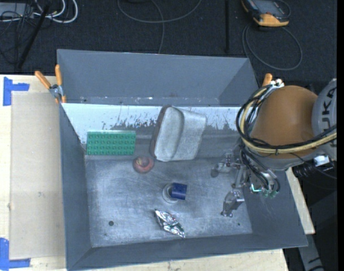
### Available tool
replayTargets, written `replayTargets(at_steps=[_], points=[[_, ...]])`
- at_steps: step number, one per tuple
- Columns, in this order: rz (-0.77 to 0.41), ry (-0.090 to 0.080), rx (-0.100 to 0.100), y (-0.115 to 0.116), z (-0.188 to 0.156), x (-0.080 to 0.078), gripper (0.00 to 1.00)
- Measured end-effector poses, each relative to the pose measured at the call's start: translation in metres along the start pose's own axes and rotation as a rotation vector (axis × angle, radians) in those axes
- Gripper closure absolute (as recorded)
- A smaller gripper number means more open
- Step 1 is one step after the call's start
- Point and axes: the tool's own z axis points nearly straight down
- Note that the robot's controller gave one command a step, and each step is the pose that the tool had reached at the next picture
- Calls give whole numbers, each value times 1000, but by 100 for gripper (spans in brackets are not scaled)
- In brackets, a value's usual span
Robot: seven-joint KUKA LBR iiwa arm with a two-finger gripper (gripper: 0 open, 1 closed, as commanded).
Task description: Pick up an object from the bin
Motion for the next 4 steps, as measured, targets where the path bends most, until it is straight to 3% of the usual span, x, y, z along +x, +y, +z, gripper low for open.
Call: replayTargets(at_steps=[1, 2, 3, 4], points=[[-120, -10, 2, 83, 107, -61, 0], [-117, -8, 1, 82, 102, -60, 100], [-144, -17, 2, 87, -13, -67, 100], [-563, -16, 3, 118, -179, -62, 100]])
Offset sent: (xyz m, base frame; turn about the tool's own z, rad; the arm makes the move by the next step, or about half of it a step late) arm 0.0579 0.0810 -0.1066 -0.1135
